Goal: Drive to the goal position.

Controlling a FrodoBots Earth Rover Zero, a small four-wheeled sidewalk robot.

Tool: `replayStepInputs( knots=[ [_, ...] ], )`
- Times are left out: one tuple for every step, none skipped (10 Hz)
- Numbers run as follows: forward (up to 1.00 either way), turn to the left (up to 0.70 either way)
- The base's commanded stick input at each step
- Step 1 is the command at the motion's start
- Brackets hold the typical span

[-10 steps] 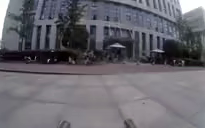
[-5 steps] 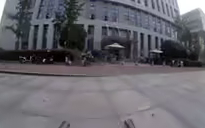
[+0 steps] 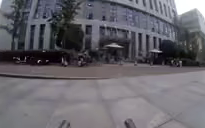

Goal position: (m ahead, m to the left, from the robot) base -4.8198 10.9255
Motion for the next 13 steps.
replayStepInputs(
  knots=[
    [0.70, -0.14],
    [0.70, -0.14],
    [0.70, -0.14],
    [0.70, -0.14],
    [0.70, -0.14],
    [0.70, -0.14],
    [0.70, -0.14],
    [0.70, -0.14],
    [0.70, -0.14],
    [0.70, -0.14],
    [0.70, -0.12],
    [0.58, -0.06],
    [0.45, 0.00]
  ],
)
